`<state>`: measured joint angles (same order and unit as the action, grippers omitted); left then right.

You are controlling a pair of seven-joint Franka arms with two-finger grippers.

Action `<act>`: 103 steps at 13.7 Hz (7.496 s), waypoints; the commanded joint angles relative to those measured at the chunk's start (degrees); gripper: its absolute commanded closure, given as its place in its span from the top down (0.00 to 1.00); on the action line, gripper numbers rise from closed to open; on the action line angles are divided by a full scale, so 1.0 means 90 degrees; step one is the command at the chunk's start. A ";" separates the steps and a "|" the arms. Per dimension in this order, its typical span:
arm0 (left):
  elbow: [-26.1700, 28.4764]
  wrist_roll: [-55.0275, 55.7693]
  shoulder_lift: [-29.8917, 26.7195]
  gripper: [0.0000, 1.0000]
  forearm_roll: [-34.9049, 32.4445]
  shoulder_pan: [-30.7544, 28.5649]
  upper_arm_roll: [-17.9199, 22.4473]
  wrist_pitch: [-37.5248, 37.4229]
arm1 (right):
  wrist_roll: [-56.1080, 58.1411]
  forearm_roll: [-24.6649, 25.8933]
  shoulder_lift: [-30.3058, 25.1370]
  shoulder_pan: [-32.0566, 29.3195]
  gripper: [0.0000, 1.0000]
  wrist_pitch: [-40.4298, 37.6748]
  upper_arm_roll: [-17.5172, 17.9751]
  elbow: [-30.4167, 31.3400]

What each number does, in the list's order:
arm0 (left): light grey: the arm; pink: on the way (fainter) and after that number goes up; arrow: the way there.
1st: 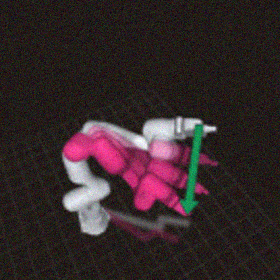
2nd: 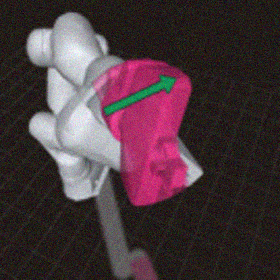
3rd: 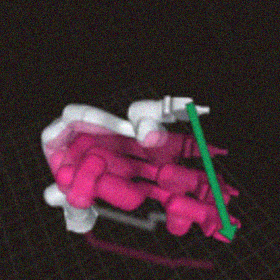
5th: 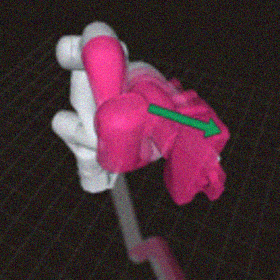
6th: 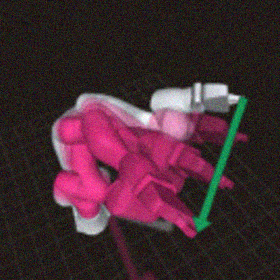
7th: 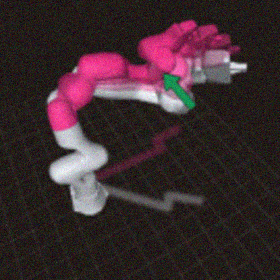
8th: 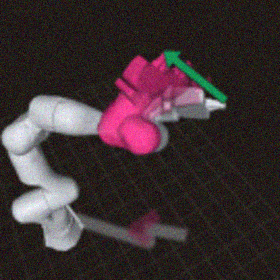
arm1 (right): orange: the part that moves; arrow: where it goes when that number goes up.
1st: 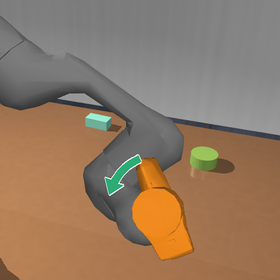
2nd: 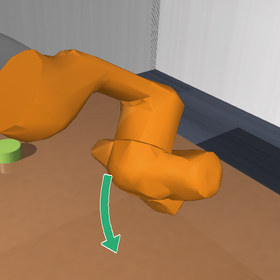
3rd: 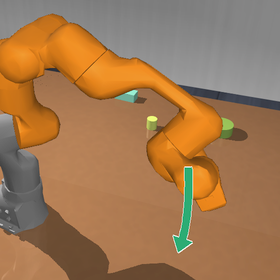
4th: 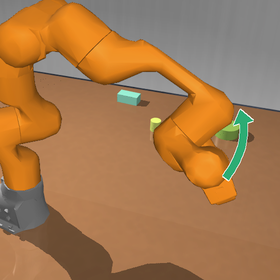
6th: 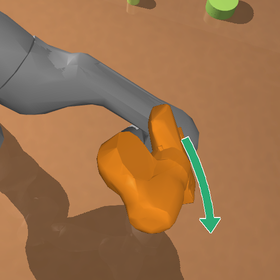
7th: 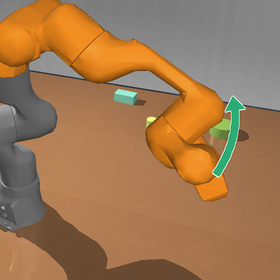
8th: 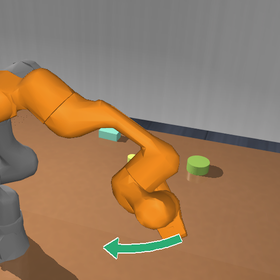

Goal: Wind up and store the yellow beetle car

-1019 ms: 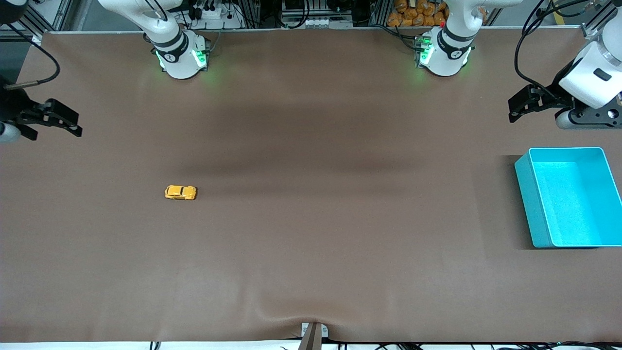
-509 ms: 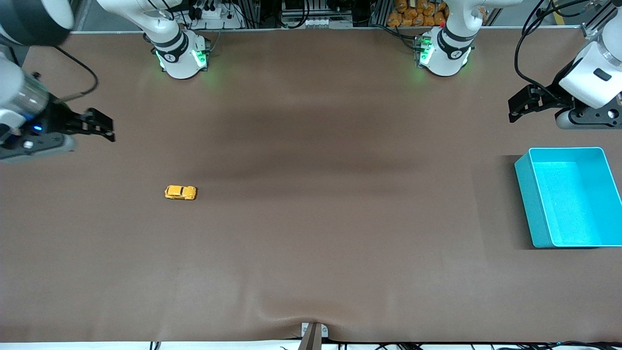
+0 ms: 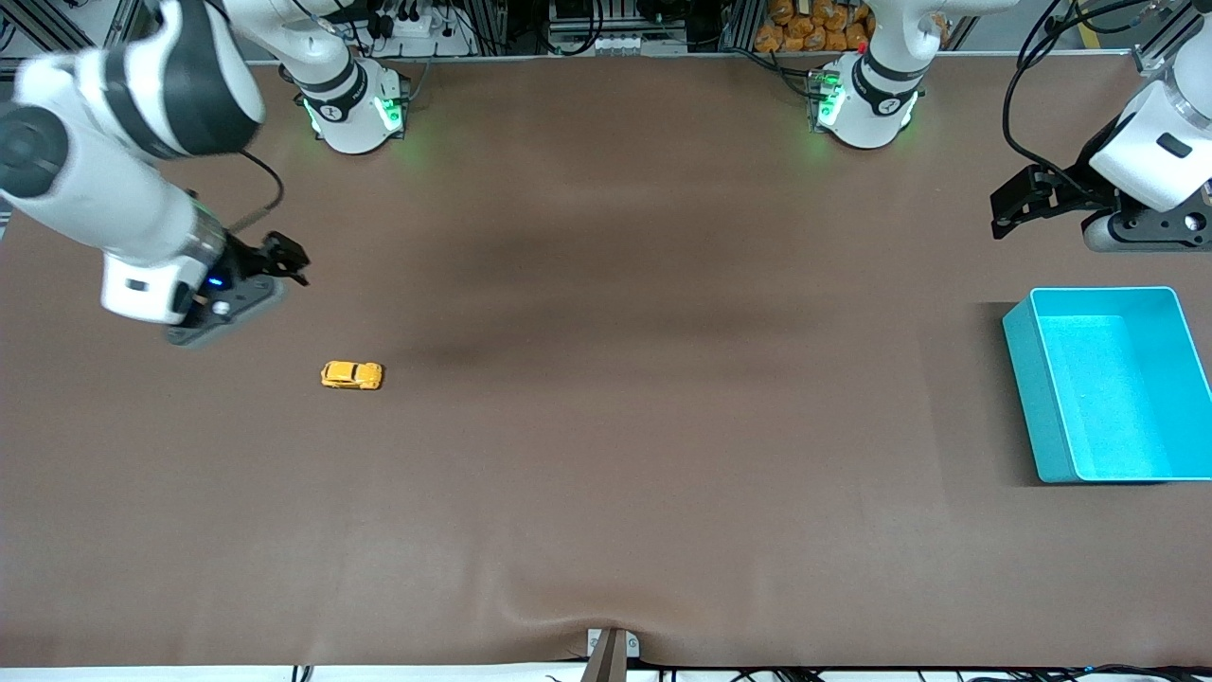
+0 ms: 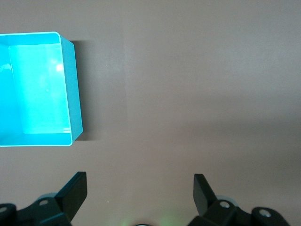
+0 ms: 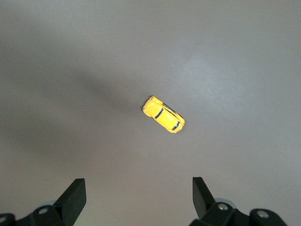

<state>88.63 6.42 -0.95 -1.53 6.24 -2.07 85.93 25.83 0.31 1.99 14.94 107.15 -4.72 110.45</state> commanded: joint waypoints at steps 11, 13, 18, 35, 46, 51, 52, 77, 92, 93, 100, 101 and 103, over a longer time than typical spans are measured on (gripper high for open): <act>-0.0063 0.0097 0.0017 1.00 0.0180 -0.0020 -0.0014 0.0090 | 0.4161 0.0240 0.1038 0.0088 1.00 0.1980 -0.0061 0.1087; -0.0053 0.0097 0.0027 1.00 0.0180 -0.0020 -0.0005 0.0110 | 0.4423 0.0375 0.1009 0.0156 1.00 0.2612 -0.0071 0.1476; -0.0024 0.0097 0.0027 1.00 0.0170 -0.0029 -0.0004 0.0120 | 0.4932 0.0757 0.1155 0.0156 0.98 0.3309 -0.0061 0.1810; -0.0024 0.0097 0.0076 1.00 0.0170 0.0000 0.0005 0.0110 | 0.4952 0.0786 0.2191 -0.0039 0.75 0.4608 -0.0071 0.1810; -0.0033 0.0127 0.0086 1.00 0.0170 0.0019 -0.0004 0.0120 | 0.4972 0.0786 0.2405 -0.0205 0.60 0.4833 -0.0071 0.1801; -0.0024 0.0117 0.0086 1.00 0.0170 0.0010 -0.0004 0.0120 | 0.4982 0.0786 0.2425 -0.0205 0.48 0.4882 -0.0071 0.1801; -0.0033 0.0117 0.0086 1.00 0.0160 0.0010 -0.0004 0.0120 | 0.4982 0.0786 0.2444 -0.0205 0.47 0.4901 -0.0071 0.1791; -0.0072 0.0166 0.0183 1.00 0.0170 0.0068 -0.0043 0.0120 | 0.6485 0.0816 0.2503 -0.1503 0.35 0.4892 -0.0101 0.1791; -0.0024 0.0166 0.0164 1.00 0.0160 0.0000 -0.0034 0.0100 | 0.6827 0.0796 0.2406 -0.2295 1.00 0.4552 -0.0071 0.1383; -0.0024 0.0166 0.0154 1.00 0.0160 -0.0010 -0.0034 0.0091 | 0.6818 0.0786 0.2203 -0.2266 1.00 0.4144 -0.0052 0.1023; 0.0054 0.0166 0.0174 1.00 0.0160 -0.0020 -0.0005 0.0081 | 0.6749 0.0572 0.1605 -0.2148 1.00 0.1729 0.0017 -0.0055; 0.0064 0.0166 0.0174 1.00 0.0160 -0.0020 0.0005 0.0081 | 0.6749 0.0572 0.1547 -0.2139 1.00 0.1650 0.0026 -0.0074; 0.0074 0.0166 0.0183 1.00 0.0160 -0.0029 0.0015 0.0081 | 0.6739 0.0387 0.1420 -0.2090 1.00 0.1348 0.0026 -0.0142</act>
<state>89.12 6.93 0.89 -1.07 6.19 -2.04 86.84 86.47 5.40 16.61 -4.22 121.97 -4.74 109.48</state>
